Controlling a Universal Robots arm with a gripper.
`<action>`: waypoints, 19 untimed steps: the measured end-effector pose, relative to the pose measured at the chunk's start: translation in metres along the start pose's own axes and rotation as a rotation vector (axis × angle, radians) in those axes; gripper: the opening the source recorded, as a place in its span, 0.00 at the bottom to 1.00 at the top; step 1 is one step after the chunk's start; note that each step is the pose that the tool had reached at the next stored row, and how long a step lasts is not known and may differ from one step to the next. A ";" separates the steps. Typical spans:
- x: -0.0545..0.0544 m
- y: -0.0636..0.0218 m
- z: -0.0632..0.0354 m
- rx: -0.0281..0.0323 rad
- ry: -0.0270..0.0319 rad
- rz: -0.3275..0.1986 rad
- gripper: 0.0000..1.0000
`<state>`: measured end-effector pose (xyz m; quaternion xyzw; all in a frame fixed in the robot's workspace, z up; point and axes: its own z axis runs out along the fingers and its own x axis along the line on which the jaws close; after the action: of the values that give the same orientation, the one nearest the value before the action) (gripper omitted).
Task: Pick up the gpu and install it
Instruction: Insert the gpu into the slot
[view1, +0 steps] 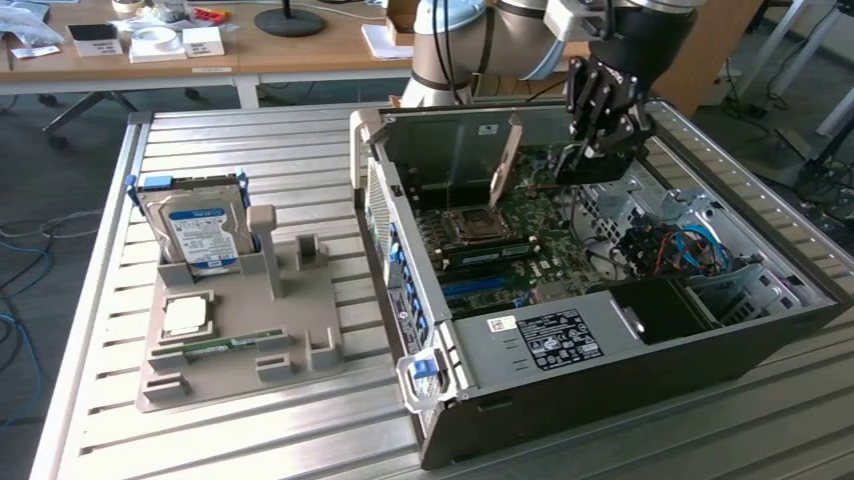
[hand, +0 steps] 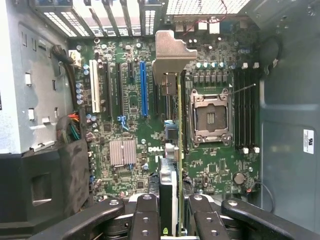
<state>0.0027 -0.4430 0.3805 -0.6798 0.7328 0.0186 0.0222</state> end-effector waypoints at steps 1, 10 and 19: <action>0.000 0.0002 0.0010 -0.0001 0.0001 0.000 0.27; 0.000 0.0004 0.0015 -0.0002 0.0000 0.000 0.27; 0.000 0.0029 0.0020 -0.0001 0.0000 0.000 0.27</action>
<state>-0.0002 -0.4430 0.3784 -0.6798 0.7329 0.0187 0.0222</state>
